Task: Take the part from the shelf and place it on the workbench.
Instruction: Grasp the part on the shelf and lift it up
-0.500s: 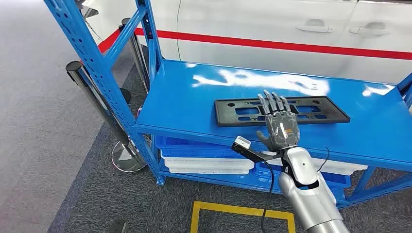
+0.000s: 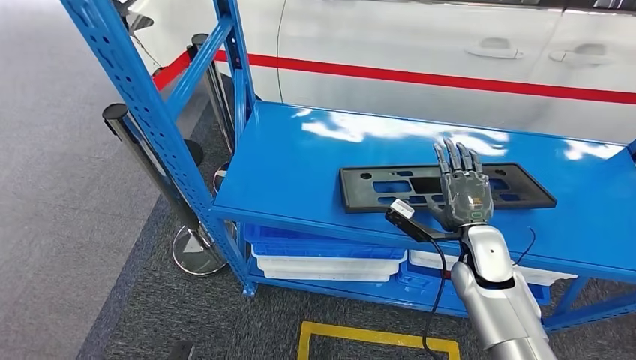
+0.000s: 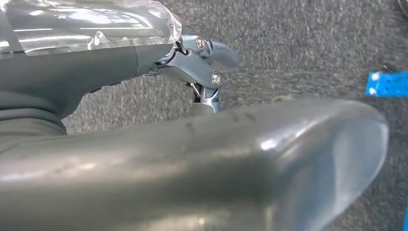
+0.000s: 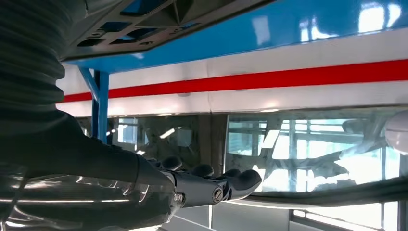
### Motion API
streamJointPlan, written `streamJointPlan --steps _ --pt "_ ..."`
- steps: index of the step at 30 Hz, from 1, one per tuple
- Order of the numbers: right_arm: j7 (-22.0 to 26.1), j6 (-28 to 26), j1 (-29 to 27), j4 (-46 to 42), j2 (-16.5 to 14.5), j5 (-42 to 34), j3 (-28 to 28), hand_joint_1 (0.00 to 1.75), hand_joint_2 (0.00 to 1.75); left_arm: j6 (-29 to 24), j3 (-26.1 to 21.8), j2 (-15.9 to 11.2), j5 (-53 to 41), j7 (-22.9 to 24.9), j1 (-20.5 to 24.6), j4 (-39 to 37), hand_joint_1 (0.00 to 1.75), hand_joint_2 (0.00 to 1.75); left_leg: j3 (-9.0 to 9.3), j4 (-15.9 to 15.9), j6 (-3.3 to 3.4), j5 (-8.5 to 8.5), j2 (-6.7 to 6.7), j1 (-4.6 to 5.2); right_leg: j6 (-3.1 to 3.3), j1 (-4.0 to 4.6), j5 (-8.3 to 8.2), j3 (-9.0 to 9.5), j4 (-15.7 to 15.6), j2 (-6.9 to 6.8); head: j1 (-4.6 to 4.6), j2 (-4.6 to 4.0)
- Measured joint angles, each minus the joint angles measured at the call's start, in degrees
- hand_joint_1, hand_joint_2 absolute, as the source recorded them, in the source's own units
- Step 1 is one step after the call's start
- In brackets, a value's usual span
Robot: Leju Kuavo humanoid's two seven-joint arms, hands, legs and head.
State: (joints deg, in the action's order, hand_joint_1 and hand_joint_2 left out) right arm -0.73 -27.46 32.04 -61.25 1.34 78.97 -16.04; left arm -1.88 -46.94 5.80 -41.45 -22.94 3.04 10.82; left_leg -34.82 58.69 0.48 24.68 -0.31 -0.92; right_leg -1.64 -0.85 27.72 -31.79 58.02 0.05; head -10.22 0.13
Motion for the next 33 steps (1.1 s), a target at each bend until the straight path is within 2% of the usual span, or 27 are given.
streamJointPlan --steps 2,4,5,6,7,8,10,11,13,16,18,20,21,22,23,24,26,27,31,33 --pt "-0.1 0.5 -0.4 0.0 0.5 0.3 0.8 0.00 1.75 0.3 0.0 0.0 -0.3 -0.1 0.2 0.0 0.00 0.00 0.48 -0.4 0.71 0.09 0.00 -0.14 -0.48 -0.14 1.88 -1.60 3.5 0.00 0.01 0.00" --pt "-0.1 1.2 -1.1 0.0 1.1 0.3 1.6 0.00 1.75 0.6 0.1 -0.1 -0.6 -0.3 0.3 0.0 0.00 0.00 0.74 -0.4 1.16 0.37 -0.02 -0.06 -0.65 -0.15 4.71 -5.90 10.9 0.00 0.01 0.00" --pt "0.0 1.7 -1.6 -0.1 1.3 0.2 2.1 0.00 1.75 0.9 0.1 -0.1 -0.6 -0.4 0.4 0.0 0.00 0.00 0.90 -0.4 1.30 0.55 -0.04 0.01 -0.70 -0.14 5.47 -8.11 14.3 0.00 0.01 0.00" --pt "0.2 2.1 -2.2 -0.2 1.6 0.0 2.5 0.00 1.75 1.1 0.1 -0.1 -0.6 -0.6 0.3 0.0 0.00 0.00 1.14 -0.4 1.40 0.78 -0.07 0.08 -0.69 -0.14 5.33 -9.63 16.1 -0.01 0.01 0.00" --pt "0.5 2.4 -3.0 -0.5 1.9 -0.3 3.0 0.00 1.75 1.2 0.1 -0.1 -0.6 -0.7 0.3 0.0 0.00 0.00 1.48 -0.4 1.43 1.04 -0.13 0.15 -0.57 -0.12 3.94 -10.00 15.6 -0.01 0.01 0.00" --pt "0.8 2.6 -3.7 -1.0 2.2 -0.9 3.6 0.00 1.75 1.3 0.1 -0.1 -0.6 -0.9 0.2 0.0 0.00 0.00 1.91 -0.4 1.42 1.33 -0.19 0.23 -0.34 -0.08 1.63 -9.26 13.0 -0.01 0.01 0.00" --pt "1.7 3.0 -4.8 -2.4 3.1 -2.5 5.0 0.00 1.75 1.5 0.1 -0.1 -0.6 -1.2 0.2 0.0 0.00 0.00 2.66 -0.4 1.21 1.95 -0.31 0.49 0.48 0.25 -3.00 -6.23 5.2 -0.01 0.01 -0.01" --pt "2.3 3.3 -5.2 -3.3 3.5 -3.8 5.9 0.00 1.75 1.5 0.1 -0.2 -0.5 -1.5 0.2 0.0 0.00 0.00 2.81 -0.3 1.01 2.20 -0.35 0.60 0.82 0.46 -4.13 -5.10 2.4 -0.03 0.01 -0.01" --pt "3.7 3.5 -6.3 -5.5 4.4 -7.4 7.8 0.00 1.75 1.6 0.1 -0.3 -0.4 -2.0 0.1 0.0 0.00 0.00 2.86 -0.4 0.47 2.53 -0.40 0.72 1.22 0.83 -4.17 -4.38 0.5 -0.02 0.01 -0.01" --pt "6.5 3.6 -8.0 -9.6 5.2 -15.5 11.0 0.00 1.75 1.6 0.1 -0.6 -0.4 -2.7 -0.3 0.0 0.00 0.00 2.89 0.3 -0.38 3.51 -0.22 0.75 1.76 0.37 -4.06 -3.84 -0.2 0.03 0.00 -0.01" --pt "8.5 3.6 -8.8 -12.3 5.6 -21.0 13.5 0.00 1.75 1.6 0.1 -0.7 -0.4 -2.9 -0.5 0.0 0.00 0.00 0.58 5.5 -0.81 6.46 -0.07 0.61 2.27 0.13 -3.92 -3.30 -0.6 -0.10 0.00 -0.02" --pt "9.9 3.6 -9.4 -14.4 6.0 -24.8 15.8 0.00 1.75 1.6 0.1 -0.8 -0.4 -3.1 -0.6 0.0 0.00 0.00 -3.29 13.2 -1.15 9.68 -0.05 0.38 2.58 0.21 -3.66 -3.11 -0.6 -0.19 -0.01 -0.01" --pt "10.3 3.6 -9.6 -15.2 6.1 -25.7 16.6 0.00 1.75 1.5 0.1 -0.9 -0.4 -3.1 -0.7 0.0 0.00 0.00 -4.54 15.3 -1.28 9.97 -0.05 0.30 2.60 0.23 -3.56 -3.05 -0.6 -0.17 -0.01 -0.01" --pt "10.5 3.6 -9.9 -15.9 6.3 -26.2 17.3 0.00 1.75 1.5 0.1 -0.9 -0.4 -3.1 -0.7 0.0 0.00 0.00 -4.85 15.4 -1.36 9.17 -0.04 0.24 2.55 0.23 -3.44 -2.98 -0.5 -0.12 -0.01 0.00" --pt "10.7 3.6 -10.1 -16.4 6.4 -26.6 17.8 0.00 1.75 1.5 0.1 -1.0 -0.4 -3.1 -0.8 0.0 0.00 0.00 -4.14 13.5 -1.37 7.39 -0.03 0.20 2.47 0.21 -3.30 -2.89 -0.3 -0.04 -0.01 -0.01" --pt "11.0 3.5 -10.2 -17.0 6.6 -27.2 18.2 0.00 1.75 1.4 0.1 -1.2 -0.4 -3.1 -0.7 0.0 0.00 0.00 -2.63 9.8 -1.32 4.99 -0.03 0.17 2.32 0.18 -3.11 -2.78 -0.1 0.07 -0.01 -0.01" --pt "12.0 3.3 -10.2 -17.9 6.8 -29.0 18.8 0.00 1.75 1.3 0.1 -1.4 -0.4 -3.1 -0.6 0.0 0.00 0.00 0.42 3.0 -0.90 2.21 0.00 0.27 1.90 0.24 -2.73 -2.73 0.3 0.22 0.00 -0.01" --pt "12.5 3.1 -10.2 -18.4 7.0 -30.0 19.1 0.00 1.75 1.3 0.1 -1.5 -0.4 -3.2 -0.6 0.0 0.00 0.00 1.25 1.2 -0.62 1.79 -0.01 0.37 1.61 0.30 -2.63 -2.81 0.5 0.25 0.01 0.00" --pt "13.8 3.0 -10.3 -20.4 8.3 -32.1 19.6 0.00 1.75 1.3 0.1 -1.7 -0.2 -3.4 -0.6 0.0 0.00 0.00 1.65 0.0 0.71 1.65 -0.12 0.53 0.37 0.26 -2.41 -3.02 0.8 0.24 0.01 -0.01" --pt "14.3 3.1 -10.3 -21.0 8.9 -32.5 19.6 0.00 1.75 1.2 0.0 -1.8 0.2 -3.4 -0.5 0.0 0.00 0.00 1.92 -0.5 1.33 1.32 -0.06 0.31 -0.16 0.11 -0.29 -4.35 4.0 0.20 0.02 -0.01"
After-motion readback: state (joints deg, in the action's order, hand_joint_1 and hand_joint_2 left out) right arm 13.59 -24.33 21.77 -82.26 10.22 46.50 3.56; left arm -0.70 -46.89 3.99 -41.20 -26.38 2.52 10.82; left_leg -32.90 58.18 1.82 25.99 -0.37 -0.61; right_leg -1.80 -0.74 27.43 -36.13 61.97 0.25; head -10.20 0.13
